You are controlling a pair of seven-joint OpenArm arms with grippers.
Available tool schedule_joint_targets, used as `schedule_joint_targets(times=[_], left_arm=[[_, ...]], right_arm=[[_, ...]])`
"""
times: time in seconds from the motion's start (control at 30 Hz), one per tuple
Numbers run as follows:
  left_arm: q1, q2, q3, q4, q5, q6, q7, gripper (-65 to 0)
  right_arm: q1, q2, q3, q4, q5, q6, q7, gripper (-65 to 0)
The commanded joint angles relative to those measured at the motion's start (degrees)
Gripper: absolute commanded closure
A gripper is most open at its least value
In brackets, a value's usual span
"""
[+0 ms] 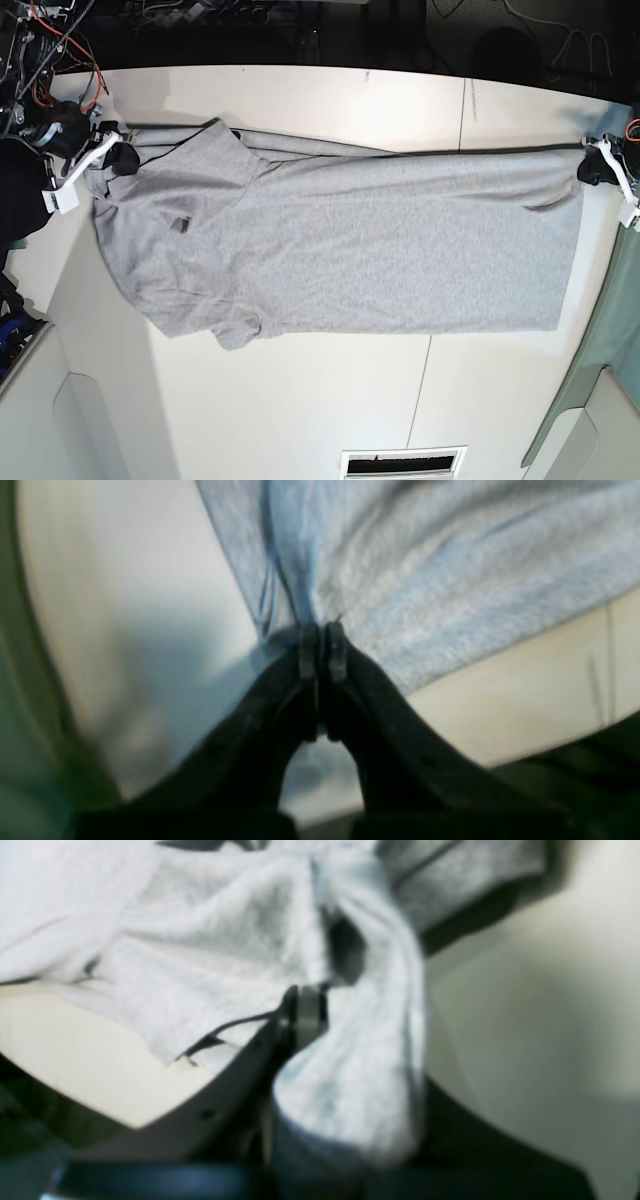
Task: Layout the t-shirt on the table in an organized manner, then fold the t-shirt properly
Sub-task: 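Pull the t-shirt toward the right gripper and release it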
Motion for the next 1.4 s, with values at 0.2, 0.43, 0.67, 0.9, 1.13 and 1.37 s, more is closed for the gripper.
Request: schedule_joint_targets(times=[0.2,0.43,0.67,0.9,1.13,1.37], left_arm=[[9.6,-1.51,-10.78,11.78,-0.24,2.51,1.84,0.0],[11.34,0.72,-14.25,15.23,-1.88,2.05,3.04,-0.2],[10.58,0.72,-14.29,15.23,-3.63,1.84,3.1,-31.5],[7.17,0.55,-14.32,16.2,-3.72,0.68,5.66,-31.5],[7.04,0.5,-14.32,21.35,-5.95,0.46,5.22,-31.5],[5.42,0.55,-14.25,19.93,-1.27,4.07,0.17,-31.6]], right_arm=[[-6.25,2.73,0.57,7.78,1.01,0.26,0.94,0.0],[-6.84,2.84,0.61,8.09,0.96,0.22,2.08,-5.6],[-6.19,2.82,2.43,8.13,0.98,-0.17,5.66,-33.0],[3.06,2.8,6.78,7.04,-2.03,-3.3,11.1,-33.0],[23.39,2.82,3.56,-12.26,-11.34,-3.93,19.76,-33.0],[37.79,2.99,1.6,-39.32,-23.06,-8.41,29.09,-32.7]])
